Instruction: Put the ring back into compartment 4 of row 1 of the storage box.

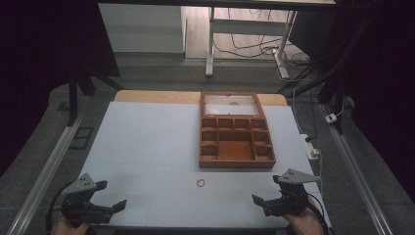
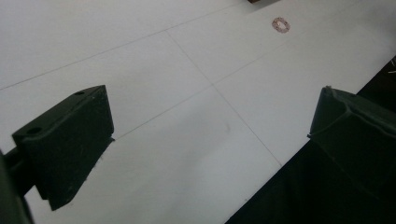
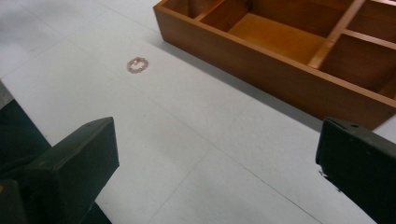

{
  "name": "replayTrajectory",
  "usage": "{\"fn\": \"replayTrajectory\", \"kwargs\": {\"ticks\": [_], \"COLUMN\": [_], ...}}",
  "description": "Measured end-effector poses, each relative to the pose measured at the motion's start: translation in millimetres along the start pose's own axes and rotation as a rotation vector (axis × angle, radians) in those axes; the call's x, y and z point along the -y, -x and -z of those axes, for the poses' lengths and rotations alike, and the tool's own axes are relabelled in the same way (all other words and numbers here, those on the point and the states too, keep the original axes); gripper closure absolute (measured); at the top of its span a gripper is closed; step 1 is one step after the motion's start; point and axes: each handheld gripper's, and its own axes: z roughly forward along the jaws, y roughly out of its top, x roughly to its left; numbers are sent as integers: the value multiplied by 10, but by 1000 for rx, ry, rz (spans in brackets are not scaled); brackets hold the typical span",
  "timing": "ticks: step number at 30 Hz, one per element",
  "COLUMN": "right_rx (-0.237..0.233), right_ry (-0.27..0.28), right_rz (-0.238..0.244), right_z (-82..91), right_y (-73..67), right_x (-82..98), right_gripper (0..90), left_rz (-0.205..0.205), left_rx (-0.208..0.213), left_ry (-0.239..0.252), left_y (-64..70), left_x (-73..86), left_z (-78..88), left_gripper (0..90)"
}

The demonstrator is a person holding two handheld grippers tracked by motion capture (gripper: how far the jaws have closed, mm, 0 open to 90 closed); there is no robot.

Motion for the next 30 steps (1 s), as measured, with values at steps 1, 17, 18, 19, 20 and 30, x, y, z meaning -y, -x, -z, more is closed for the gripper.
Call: {"fn": "replayTrajectory", "kwargs": {"ticks": [1,17,18,19,20,30], "right_rx": [-6,-63,-68,-72,-91,-140], "right_ry": [1,-12,-16,-24,-28,-71], "right_rz": [6,57,61,63,59,66], "right_z": [-13,-227,-243,-257,-297,-442], "right_y": [-6,-127,-133,-142,-157,-247], "right_x": [-6,-124,-133,-142,-158,-251], "right_gripper": [0,0,0,0,0,0], "left_rz": [-1,-1,0,1,2,12], "left_rx": [4,33,33,32,31,25], "left_ry": [-5,8,9,9,10,14], "left_y": [-1,-7,-8,-9,-9,-15], "left_x": [-2,10,11,11,12,11], "left_z": [-4,15,15,17,17,18], "left_gripper": [0,0,0,0,0,0]}}
